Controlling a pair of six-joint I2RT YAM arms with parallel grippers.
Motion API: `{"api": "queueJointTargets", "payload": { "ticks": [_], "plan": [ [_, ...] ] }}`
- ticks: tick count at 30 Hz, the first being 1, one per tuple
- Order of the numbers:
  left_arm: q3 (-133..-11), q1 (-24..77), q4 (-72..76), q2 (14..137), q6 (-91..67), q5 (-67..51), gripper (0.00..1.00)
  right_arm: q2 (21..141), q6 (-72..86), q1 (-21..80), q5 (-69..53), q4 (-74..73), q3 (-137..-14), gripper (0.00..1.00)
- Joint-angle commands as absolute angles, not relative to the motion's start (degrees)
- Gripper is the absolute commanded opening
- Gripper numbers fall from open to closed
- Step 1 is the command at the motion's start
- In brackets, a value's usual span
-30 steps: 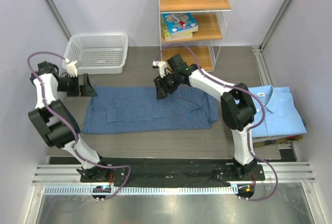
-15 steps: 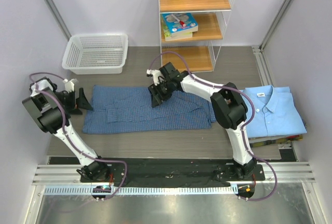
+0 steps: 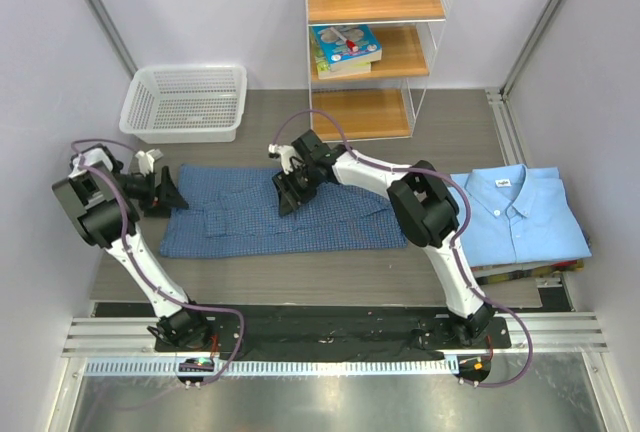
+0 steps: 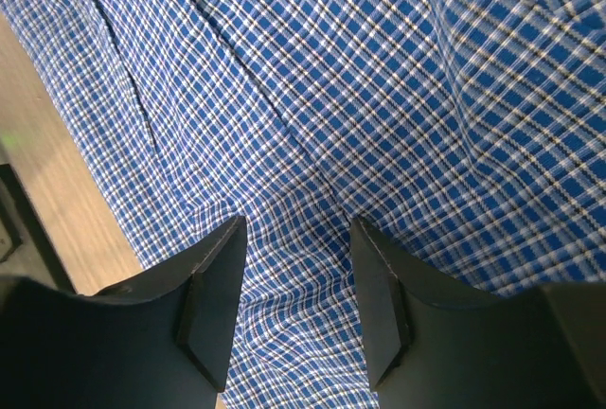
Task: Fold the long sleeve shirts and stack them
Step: Fold the shirt
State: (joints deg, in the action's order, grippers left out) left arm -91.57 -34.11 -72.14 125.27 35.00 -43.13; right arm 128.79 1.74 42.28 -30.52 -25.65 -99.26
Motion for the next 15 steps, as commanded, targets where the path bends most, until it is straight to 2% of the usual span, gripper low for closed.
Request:
{"api": "queueJointTargets", "payload": {
  "ticks": [1,15],
  "plan": [
    [-89.83,-31.91,-68.82,128.15,36.48,-42.62,0.77,130.43,2.64,42.45,-31.64,-24.35,-101.78,0.53],
    [-86.57,-27.69,-69.35,126.65,34.63,-48.86,0.63,132.28,3.77,43.15,-29.09,-23.91,-101.86,0.49]
  ]
}}
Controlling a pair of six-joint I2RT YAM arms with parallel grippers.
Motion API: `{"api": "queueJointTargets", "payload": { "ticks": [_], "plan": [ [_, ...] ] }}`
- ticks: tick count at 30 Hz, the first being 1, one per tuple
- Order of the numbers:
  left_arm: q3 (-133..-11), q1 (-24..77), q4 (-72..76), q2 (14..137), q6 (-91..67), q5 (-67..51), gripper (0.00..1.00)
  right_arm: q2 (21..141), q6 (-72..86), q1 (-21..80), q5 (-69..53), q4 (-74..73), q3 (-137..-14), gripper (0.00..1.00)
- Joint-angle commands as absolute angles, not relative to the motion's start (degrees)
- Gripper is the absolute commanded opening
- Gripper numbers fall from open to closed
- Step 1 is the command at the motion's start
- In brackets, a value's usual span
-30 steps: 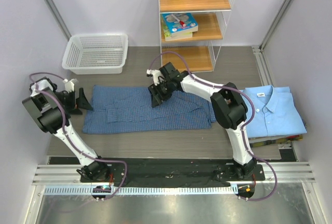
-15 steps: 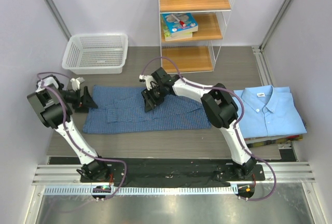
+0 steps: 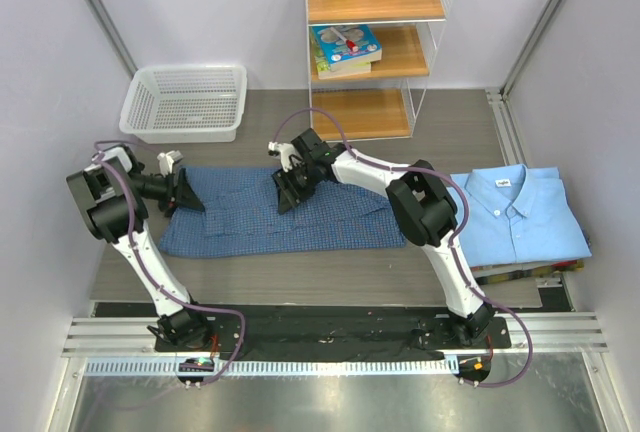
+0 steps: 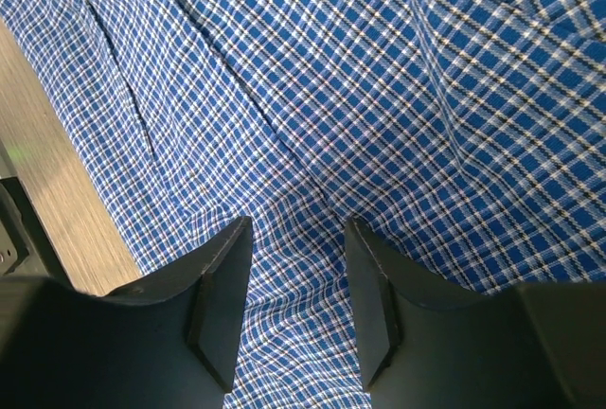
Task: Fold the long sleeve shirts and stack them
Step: Fold the shirt
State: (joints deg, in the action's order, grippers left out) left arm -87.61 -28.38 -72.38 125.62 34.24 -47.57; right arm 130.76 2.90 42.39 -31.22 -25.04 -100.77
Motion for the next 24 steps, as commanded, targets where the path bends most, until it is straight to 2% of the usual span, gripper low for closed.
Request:
{"api": "queueJointTargets", "payload": {
  "ticks": [1,3,6,9,11,14,21,24],
  "plan": [
    [-86.57,-27.69,-69.43,126.56,34.28,-49.30,0.62,131.84,4.48,43.15,-30.14,-23.47,-101.87,0.49],
    [-86.49,-27.42,-69.52,126.21,34.10,-49.83,0.56,129.65,8.41,43.15,-31.46,-19.88,-101.08,0.48],
    [-86.13,-27.33,-68.73,125.86,33.49,-50.01,0.52,126.14,17.09,43.15,-33.83,-10.31,-98.09,0.47],
    [-86.05,-27.42,-68.82,125.95,33.40,-50.80,0.48,125.51,24.84,43.33,-35.50,-0.37,-96.33,0.40],
    [-85.96,-27.25,-68.64,125.95,33.05,-51.24,0.45,126.73,30.92,43.77,-36.64,3.94,-97.38,0.32],
    [-85.61,-27.25,-68.47,125.42,32.78,-51.94,0.41,131.03,34.18,44.82,-36.04,4.30,-100.54,0.25],
    [-86.40,-27.25,-69.97,124.54,32.62,-51.86,0.38,139.12,34.55,45.61,-33.40,3.78,-103.27,0.18],
    [-86.31,-27.16,-68.64,124.10,31.12,-52.12,0.30,141.76,32.26,46.23,-31.38,1.32,-103.62,0.16]
  ]
}}
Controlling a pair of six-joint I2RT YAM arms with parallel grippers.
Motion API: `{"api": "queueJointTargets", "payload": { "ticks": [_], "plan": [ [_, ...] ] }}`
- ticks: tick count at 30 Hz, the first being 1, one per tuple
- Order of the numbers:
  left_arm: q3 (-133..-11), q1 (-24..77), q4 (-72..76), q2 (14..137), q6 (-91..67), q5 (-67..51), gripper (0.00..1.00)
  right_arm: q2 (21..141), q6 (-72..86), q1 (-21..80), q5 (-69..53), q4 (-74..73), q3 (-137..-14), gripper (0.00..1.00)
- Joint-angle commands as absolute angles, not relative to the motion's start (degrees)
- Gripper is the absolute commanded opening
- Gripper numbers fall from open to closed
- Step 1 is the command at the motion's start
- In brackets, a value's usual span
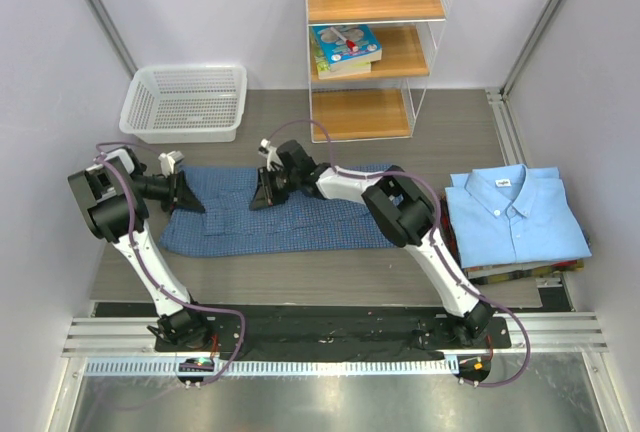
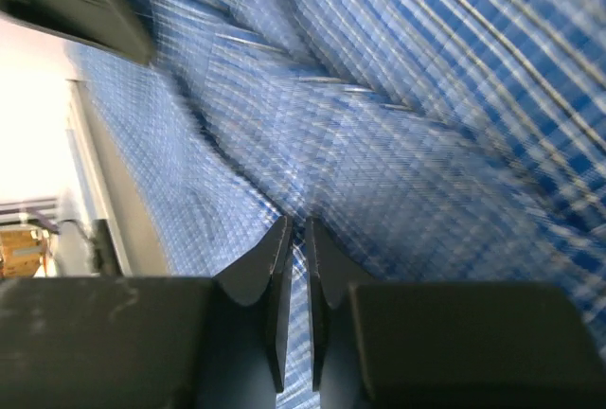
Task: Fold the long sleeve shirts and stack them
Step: Fold the shirt
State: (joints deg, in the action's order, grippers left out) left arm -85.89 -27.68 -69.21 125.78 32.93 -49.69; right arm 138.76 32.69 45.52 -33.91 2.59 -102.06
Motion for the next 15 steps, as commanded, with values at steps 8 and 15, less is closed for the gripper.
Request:
{"api": "queueJointTargets", "payload": {
  "ticks": [8,15],
  "plan": [
    [-85.78,-27.07,-68.38,122.61,29.97,-53.87,0.13,136.87,27.78,46.32,-28.92,-5.18,-106.61,0.18],
    [-87.36,-26.72,-69.78,120.32,28.30,-55.37,0.09,133.05,26.02,47.19,-26.99,-7.73,-104.94,0.21]
  ]
}}
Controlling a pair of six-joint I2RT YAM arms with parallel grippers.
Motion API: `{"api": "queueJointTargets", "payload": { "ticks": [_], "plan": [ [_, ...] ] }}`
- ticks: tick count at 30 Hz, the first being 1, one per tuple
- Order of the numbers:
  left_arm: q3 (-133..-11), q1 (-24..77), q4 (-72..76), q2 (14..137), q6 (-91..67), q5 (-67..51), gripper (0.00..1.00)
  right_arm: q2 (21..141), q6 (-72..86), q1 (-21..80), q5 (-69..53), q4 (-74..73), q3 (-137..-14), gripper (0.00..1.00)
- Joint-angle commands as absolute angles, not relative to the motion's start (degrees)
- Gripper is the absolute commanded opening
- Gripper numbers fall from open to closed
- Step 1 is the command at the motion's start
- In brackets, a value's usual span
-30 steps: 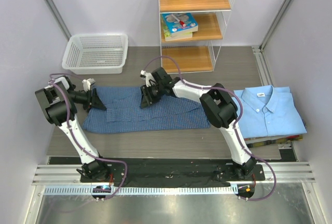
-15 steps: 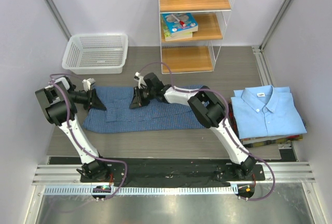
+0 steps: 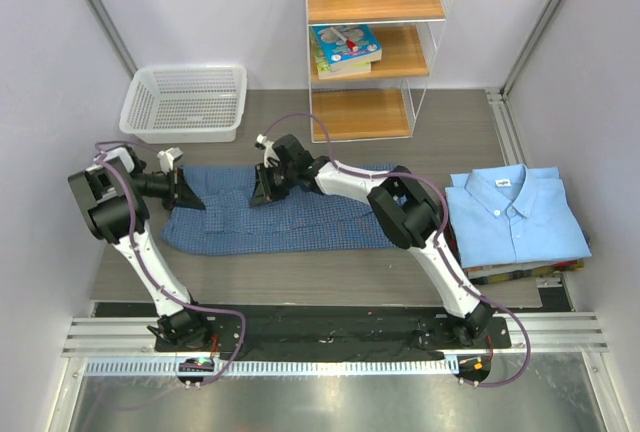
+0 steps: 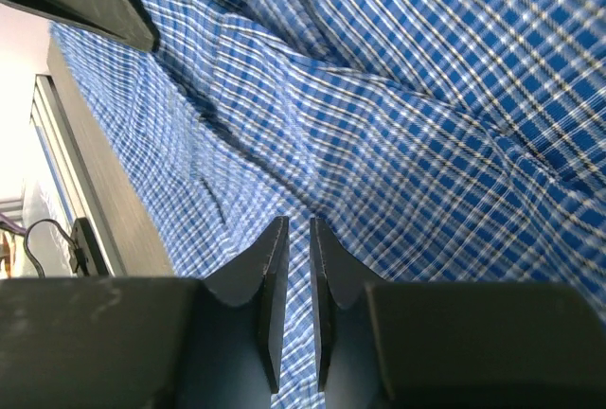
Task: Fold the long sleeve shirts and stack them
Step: Fold the shirt
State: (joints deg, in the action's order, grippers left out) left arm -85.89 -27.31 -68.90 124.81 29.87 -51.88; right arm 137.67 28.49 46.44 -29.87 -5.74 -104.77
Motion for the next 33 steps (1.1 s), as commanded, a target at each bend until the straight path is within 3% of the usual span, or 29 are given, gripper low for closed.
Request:
{"api": "queueJointTargets", "payload": {
  "ticks": [1,8,16,33],
  "plan": [
    [-87.89,-26.54,-70.74,120.24,28.39,-55.46,0.09,133.76,26.10,47.55,-26.72,-7.82,-105.12,0.20],
    [-88.24,-25.41,-72.94,118.13,27.16,-55.81,0.09,141.85,26.10,48.52,-25.58,-9.58,-110.04,0.18],
    [-88.77,-22.77,-75.50,115.05,27.16,-56.95,0.08,142.91,26.90,48.69,-26.01,-8.96,-110.21,0.18],
    [-90.88,-22.68,-76.73,114.35,24.97,-58.89,0.08,129.57,21.62,46.24,-27.86,-14.23,-106.62,0.28]
  ]
}}
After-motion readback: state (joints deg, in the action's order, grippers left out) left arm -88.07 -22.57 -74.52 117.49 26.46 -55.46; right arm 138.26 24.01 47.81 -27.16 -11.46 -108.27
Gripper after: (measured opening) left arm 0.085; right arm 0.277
